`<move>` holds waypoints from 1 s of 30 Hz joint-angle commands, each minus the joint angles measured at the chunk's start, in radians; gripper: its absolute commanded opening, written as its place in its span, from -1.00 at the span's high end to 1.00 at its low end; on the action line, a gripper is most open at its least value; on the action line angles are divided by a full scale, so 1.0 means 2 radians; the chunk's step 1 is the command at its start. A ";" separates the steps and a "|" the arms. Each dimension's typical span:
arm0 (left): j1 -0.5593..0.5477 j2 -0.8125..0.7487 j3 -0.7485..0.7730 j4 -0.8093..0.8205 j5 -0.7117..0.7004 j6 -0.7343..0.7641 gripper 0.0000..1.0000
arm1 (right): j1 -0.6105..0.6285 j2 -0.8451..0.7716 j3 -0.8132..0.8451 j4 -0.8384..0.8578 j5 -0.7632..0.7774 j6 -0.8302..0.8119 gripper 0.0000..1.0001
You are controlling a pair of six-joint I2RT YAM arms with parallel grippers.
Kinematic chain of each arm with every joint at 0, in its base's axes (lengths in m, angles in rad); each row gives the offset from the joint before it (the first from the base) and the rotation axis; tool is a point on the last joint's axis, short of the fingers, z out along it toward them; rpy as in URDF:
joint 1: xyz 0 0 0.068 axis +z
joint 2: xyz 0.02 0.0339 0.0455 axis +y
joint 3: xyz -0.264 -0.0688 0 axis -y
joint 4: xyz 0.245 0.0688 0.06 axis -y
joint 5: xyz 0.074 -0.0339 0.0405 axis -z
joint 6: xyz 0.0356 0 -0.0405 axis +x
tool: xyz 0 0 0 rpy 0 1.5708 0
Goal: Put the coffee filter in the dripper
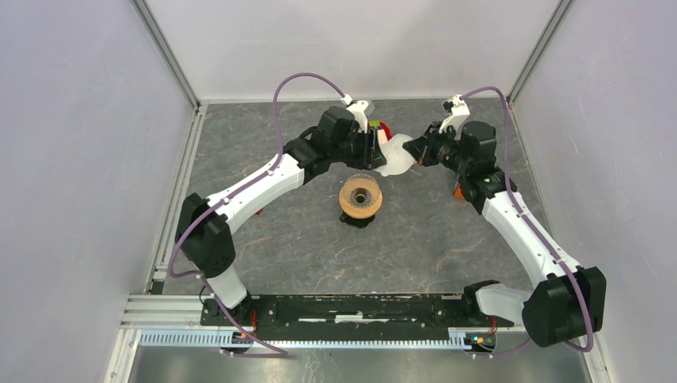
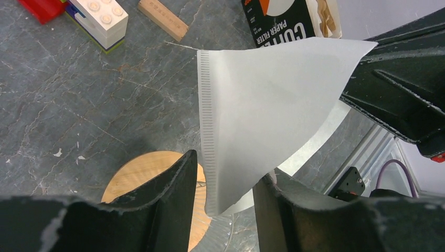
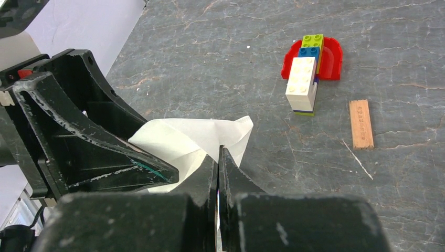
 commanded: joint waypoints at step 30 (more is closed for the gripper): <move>-0.005 -0.019 0.033 -0.011 -0.020 0.084 0.78 | -0.002 -0.011 -0.007 0.026 -0.021 -0.021 1.00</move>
